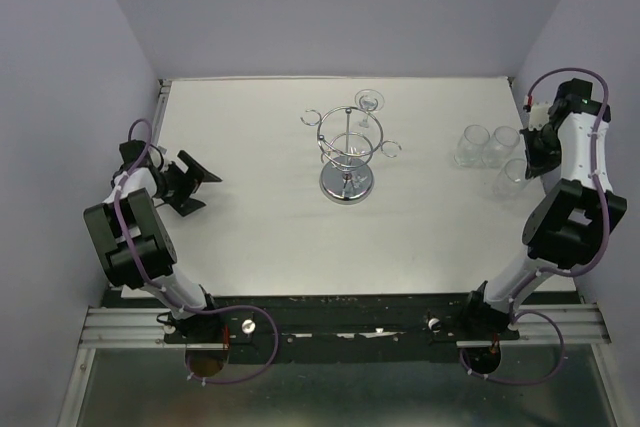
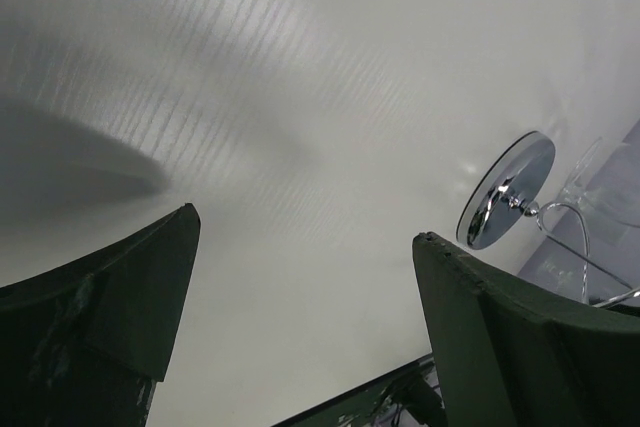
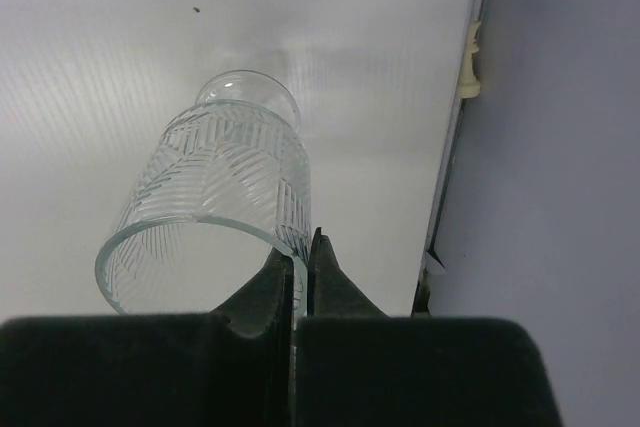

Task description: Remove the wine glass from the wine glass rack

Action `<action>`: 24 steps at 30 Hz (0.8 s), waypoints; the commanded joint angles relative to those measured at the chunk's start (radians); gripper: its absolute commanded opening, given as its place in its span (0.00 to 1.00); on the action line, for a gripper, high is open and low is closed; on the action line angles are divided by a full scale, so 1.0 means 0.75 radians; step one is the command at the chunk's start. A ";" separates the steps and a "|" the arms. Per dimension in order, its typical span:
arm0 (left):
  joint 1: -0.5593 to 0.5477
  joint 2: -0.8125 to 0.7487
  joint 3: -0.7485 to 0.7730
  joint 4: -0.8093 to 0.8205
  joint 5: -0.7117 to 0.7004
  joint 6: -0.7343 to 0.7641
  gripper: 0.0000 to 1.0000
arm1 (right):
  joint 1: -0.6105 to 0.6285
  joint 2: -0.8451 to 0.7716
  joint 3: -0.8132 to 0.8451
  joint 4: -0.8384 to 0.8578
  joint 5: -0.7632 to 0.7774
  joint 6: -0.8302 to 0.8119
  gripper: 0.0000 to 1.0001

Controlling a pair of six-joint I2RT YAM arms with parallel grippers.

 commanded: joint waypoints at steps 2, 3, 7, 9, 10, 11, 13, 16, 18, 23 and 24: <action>0.005 -0.110 -0.131 0.057 0.040 -0.019 0.99 | -0.029 0.122 0.164 -0.043 0.045 -0.038 0.01; 0.005 -0.127 -0.147 0.063 0.038 -0.019 0.99 | -0.029 0.139 0.182 -0.050 0.031 -0.042 0.01; 0.007 -0.165 -0.192 0.071 0.034 -0.019 0.99 | -0.029 0.194 0.229 -0.046 0.012 -0.050 0.01; 0.007 -0.178 -0.208 0.073 0.030 -0.019 0.99 | -0.029 0.220 0.250 -0.056 -0.033 -0.060 0.01; 0.007 -0.178 -0.211 0.073 0.028 -0.019 0.99 | -0.029 0.235 0.254 -0.058 -0.045 -0.068 0.01; 0.007 -0.178 -0.211 0.071 0.028 -0.019 0.99 | -0.029 0.251 0.264 -0.062 -0.049 -0.072 0.01; 0.007 -0.180 -0.204 0.065 0.026 -0.017 0.99 | -0.029 0.274 0.276 -0.064 -0.051 -0.079 0.01; 0.007 -0.182 -0.196 0.061 0.020 -0.009 0.99 | -0.029 0.304 0.299 -0.070 -0.064 -0.085 0.01; 0.007 -0.186 -0.198 0.063 0.010 -0.007 0.99 | -0.029 0.333 0.331 -0.095 -0.082 -0.087 0.01; 0.007 -0.217 -0.215 0.063 -0.007 0.002 0.99 | -0.029 0.394 0.399 -0.107 -0.080 -0.085 0.01; 0.007 -0.225 -0.219 0.061 -0.011 0.006 0.99 | -0.031 0.407 0.413 -0.107 -0.082 -0.083 0.01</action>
